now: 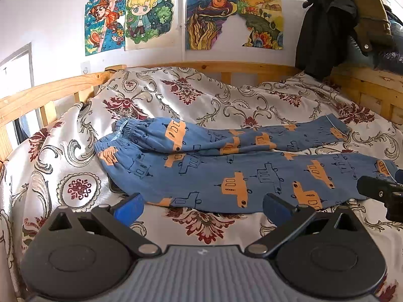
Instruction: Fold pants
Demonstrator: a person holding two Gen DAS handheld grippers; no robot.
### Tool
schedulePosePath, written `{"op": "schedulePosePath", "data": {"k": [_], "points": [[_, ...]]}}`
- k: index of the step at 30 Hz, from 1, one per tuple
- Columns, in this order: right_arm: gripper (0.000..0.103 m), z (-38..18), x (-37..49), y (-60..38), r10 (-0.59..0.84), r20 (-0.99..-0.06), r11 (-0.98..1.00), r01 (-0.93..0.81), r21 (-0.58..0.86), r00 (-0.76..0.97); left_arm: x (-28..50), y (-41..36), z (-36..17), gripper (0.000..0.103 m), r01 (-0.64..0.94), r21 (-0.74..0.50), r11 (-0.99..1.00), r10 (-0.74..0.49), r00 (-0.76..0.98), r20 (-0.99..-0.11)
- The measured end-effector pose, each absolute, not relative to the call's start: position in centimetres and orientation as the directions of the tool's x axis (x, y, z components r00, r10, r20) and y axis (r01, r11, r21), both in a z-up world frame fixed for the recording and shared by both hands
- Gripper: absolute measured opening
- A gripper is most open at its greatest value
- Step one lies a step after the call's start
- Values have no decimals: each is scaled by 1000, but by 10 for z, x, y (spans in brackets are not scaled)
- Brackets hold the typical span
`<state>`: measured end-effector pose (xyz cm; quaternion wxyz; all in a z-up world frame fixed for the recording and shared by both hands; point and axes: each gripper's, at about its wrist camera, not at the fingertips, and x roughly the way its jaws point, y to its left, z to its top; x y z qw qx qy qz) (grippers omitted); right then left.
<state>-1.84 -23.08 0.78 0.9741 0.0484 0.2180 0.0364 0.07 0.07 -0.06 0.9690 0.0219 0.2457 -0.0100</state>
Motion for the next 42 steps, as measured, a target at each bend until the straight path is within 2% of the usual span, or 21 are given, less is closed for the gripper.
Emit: {"op": "schedulePosePath", "data": {"k": [42], "points": [[102,9,-19,-229,93,-424,992,-49,114,901,-2,1,-2,103,30,23,999,-15,876,-482]]}}
